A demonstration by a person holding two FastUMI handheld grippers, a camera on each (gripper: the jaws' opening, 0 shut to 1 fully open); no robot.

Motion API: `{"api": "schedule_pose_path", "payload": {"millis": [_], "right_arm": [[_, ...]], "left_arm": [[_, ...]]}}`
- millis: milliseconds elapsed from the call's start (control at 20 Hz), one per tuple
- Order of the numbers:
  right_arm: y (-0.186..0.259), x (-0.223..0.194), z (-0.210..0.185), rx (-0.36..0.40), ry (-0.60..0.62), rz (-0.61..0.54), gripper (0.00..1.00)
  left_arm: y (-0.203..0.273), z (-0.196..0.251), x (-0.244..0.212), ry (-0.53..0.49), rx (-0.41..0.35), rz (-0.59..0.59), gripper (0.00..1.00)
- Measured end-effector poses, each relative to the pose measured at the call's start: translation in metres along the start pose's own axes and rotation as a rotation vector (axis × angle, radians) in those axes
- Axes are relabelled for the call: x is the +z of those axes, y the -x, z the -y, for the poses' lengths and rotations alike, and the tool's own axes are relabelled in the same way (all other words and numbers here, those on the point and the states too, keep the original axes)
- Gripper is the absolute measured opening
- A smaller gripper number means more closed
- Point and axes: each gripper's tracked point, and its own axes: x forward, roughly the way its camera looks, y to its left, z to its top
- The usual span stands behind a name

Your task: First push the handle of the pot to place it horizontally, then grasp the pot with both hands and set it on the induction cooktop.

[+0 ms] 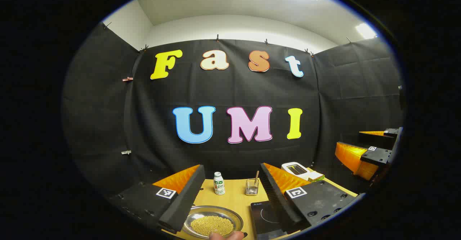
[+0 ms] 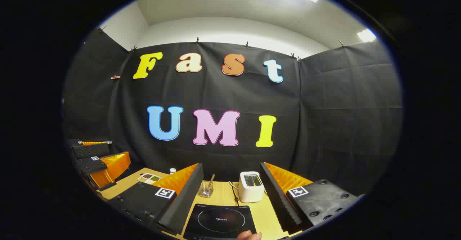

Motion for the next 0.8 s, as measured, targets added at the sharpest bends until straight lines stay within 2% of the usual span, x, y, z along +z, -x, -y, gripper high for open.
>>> {"api": "schedule_pose_path", "payload": {"millis": [800], "right_arm": [[0.004, 0.002, -0.007, 0.01, 0.007, 0.008, 0.98]], "left_arm": [[0.003, -0.011, -0.002, 0.001, 0.019, -0.003, 0.95]]}}
